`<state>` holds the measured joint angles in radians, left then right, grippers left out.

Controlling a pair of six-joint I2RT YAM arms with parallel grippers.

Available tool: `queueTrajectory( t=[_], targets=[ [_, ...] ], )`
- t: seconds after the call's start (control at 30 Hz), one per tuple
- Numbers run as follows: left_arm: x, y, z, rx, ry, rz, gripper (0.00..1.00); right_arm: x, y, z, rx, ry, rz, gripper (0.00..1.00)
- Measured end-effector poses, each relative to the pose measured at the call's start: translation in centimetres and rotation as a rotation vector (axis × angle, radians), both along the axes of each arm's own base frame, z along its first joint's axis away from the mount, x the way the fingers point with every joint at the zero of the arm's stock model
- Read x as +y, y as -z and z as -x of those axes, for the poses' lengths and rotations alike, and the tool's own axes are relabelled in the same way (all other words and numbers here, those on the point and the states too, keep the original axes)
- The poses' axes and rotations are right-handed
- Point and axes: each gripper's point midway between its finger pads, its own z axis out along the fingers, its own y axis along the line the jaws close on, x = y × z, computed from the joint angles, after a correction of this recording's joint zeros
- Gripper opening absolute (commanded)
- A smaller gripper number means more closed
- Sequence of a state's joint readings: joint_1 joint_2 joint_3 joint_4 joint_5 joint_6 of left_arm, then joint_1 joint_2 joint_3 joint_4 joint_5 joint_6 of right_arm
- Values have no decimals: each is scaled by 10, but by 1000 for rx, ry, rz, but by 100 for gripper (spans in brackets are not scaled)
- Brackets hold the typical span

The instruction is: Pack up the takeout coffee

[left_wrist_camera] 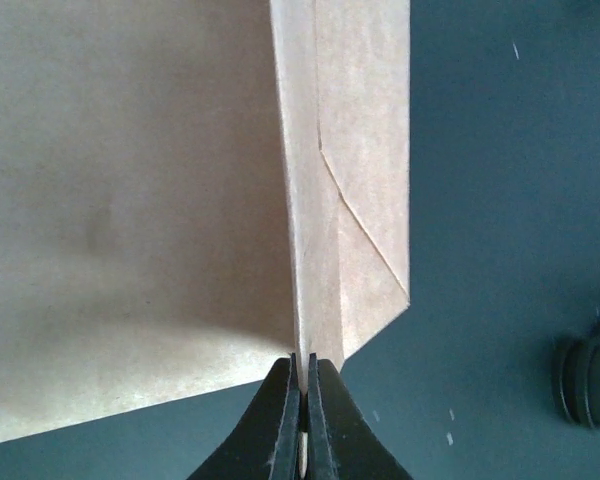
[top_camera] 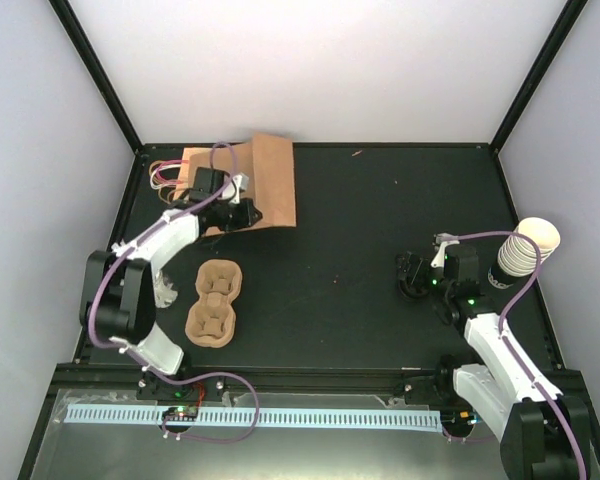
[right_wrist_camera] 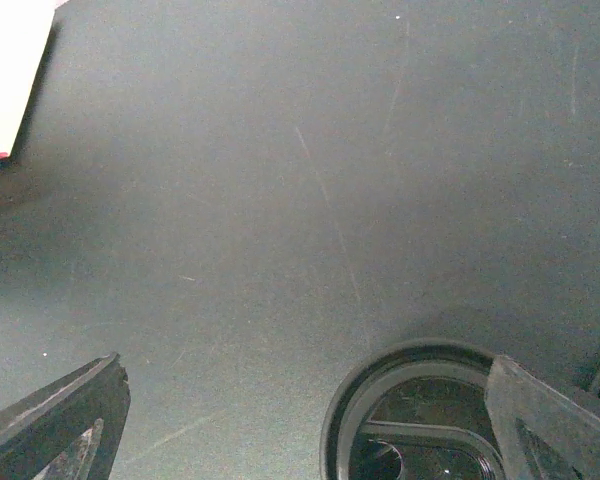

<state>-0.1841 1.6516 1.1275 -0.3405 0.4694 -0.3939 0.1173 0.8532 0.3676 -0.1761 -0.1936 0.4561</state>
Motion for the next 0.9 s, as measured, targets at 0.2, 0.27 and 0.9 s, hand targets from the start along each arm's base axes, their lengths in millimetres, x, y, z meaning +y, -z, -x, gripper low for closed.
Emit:
queueTrajectory(
  t=[0.2, 0.27, 0.9],
  targets=[
    [-51, 1, 81, 16, 135, -25, 3, 0, 14, -1, 61, 4, 4, 100],
    [-66, 4, 106, 28, 174, -27, 4, 0, 18, -2, 86, 6, 6, 100],
    [-150, 45, 187, 109, 245, -1, 31, 9, 6, -21, 213, -11, -19, 100]
  ],
)
